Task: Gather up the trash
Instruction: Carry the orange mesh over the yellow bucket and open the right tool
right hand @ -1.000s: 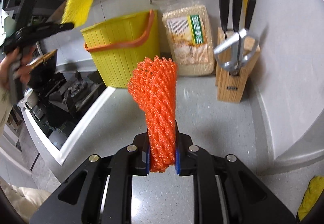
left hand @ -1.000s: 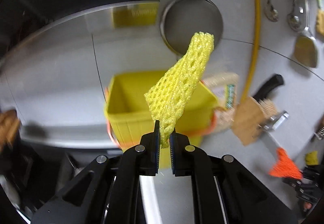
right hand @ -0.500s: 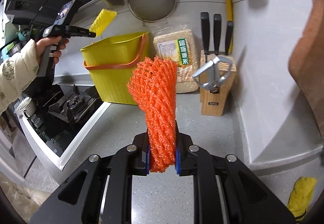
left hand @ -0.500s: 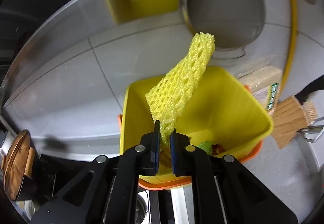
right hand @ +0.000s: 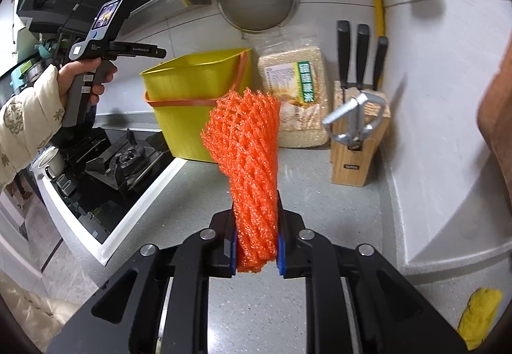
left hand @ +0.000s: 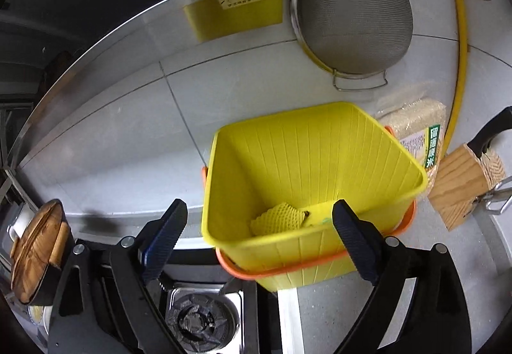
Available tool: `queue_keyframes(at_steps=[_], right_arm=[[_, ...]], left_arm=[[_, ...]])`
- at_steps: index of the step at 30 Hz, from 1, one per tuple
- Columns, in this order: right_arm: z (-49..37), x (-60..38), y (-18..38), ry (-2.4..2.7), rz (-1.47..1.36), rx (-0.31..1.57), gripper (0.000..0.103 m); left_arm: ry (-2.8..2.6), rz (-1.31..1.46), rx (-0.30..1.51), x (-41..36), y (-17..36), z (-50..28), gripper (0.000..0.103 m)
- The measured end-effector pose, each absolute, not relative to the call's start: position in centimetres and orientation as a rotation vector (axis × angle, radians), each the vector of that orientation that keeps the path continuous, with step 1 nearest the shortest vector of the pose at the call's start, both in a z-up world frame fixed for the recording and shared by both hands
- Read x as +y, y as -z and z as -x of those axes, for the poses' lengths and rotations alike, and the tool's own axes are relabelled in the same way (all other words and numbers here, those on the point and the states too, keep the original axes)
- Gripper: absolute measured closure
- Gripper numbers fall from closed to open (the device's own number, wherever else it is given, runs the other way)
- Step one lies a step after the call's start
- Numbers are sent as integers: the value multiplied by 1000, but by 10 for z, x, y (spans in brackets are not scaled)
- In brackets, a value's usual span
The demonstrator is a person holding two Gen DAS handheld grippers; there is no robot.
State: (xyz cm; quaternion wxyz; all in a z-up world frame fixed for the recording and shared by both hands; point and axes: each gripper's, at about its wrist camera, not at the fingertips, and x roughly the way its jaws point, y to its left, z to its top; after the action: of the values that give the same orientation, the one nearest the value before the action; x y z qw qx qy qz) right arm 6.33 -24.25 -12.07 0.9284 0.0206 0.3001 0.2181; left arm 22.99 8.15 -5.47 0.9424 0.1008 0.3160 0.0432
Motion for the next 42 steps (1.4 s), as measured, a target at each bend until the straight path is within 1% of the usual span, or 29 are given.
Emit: queue_keyframes(at_steps=[7,11,18,20,24,27,33,36,37,38,39,40,41,42], right_arm=[[-68,-229,116,-494,-27,606,87],[-81,-217,104,-515,3,579,87],[-153,-176,35,-570,38,426,86],[-182,-158,19,-584,44,420,86],[-244,-112,-4,-603,91,466,86],[-282,-80,-8,-602,128,526,86],[-321,-34,0,-595,186,613,85],[-331,-20,7,-574,225,624,85],[-335,-18,8,-577,207,636,76],[-337,-20,10,-590,183,655,52],[-340,-19,12,-610,162,679,44],[-339,-19,12,-601,159,668,38],[-336,-19,11,-583,170,637,29],[-333,-20,9,-577,171,610,24]], left_arm=[[-114,-201,655,94,63,-208,7],[-122,-148,638,103,65,-186,4],[-118,-86,621,107,71,-140,4],[-121,-72,616,107,72,-127,4],[-138,-42,610,110,73,-105,4],[-151,-17,606,114,74,-89,4],[-176,-3,600,119,72,-69,4],[-182,16,600,122,72,-63,4],[-187,22,599,123,72,-62,4],[-189,26,599,123,72,-61,4],[-189,32,601,124,72,-60,4],[-187,34,602,124,73,-60,4],[-186,34,603,124,73,-60,4],[-182,34,606,123,74,-60,4]])
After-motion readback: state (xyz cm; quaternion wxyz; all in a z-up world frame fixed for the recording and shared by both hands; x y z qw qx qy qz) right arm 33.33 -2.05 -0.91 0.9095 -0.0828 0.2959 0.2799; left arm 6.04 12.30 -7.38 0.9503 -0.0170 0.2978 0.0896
